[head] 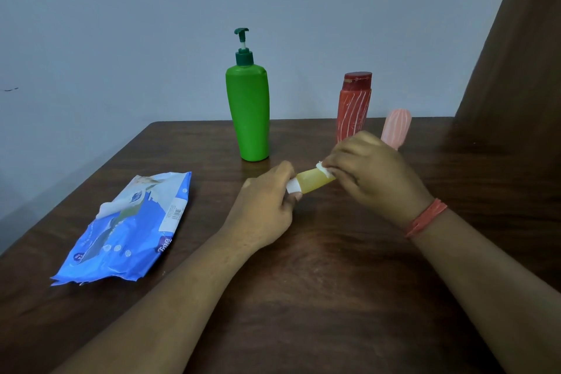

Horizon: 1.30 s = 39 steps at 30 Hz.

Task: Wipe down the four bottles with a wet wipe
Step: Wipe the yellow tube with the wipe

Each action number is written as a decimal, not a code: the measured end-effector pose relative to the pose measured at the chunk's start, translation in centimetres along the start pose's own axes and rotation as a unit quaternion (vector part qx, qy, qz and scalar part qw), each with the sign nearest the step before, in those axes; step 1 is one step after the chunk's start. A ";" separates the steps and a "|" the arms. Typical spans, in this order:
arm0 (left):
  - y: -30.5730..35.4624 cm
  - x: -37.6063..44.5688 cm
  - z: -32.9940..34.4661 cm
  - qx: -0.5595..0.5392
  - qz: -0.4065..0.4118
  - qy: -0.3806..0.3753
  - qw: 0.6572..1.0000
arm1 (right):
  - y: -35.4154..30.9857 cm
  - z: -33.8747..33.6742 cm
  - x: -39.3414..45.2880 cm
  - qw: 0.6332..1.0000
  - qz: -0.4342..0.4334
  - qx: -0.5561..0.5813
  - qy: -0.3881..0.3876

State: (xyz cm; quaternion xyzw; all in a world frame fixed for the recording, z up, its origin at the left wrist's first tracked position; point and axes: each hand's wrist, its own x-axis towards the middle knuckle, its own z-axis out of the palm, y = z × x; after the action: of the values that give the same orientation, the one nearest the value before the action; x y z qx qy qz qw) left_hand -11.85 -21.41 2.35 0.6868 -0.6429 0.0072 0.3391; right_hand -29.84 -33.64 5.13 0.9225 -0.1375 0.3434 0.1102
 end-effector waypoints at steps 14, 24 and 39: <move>0.4 0.3 0.3 0.060 0.075 0.104 0.990 | -1.0 0.3 -0.2 0.997 0.069 0.023 0.009; 0.3 0.2 0.8 -0.088 0.023 0.117 0.989 | -0.2 1.1 -0.6 0.989 0.132 0.063 0.022; 0.4 0.2 1.4 -0.122 0.032 0.138 0.982 | -1.7 1.5 -0.1 0.992 0.093 0.078 0.037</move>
State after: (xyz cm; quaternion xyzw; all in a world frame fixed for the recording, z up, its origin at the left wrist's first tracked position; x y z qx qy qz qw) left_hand -12.73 -22.19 1.51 0.6119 -0.6078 0.0344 0.5049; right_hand -28.49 -32.49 3.79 0.8982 -0.1913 0.3957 0.0100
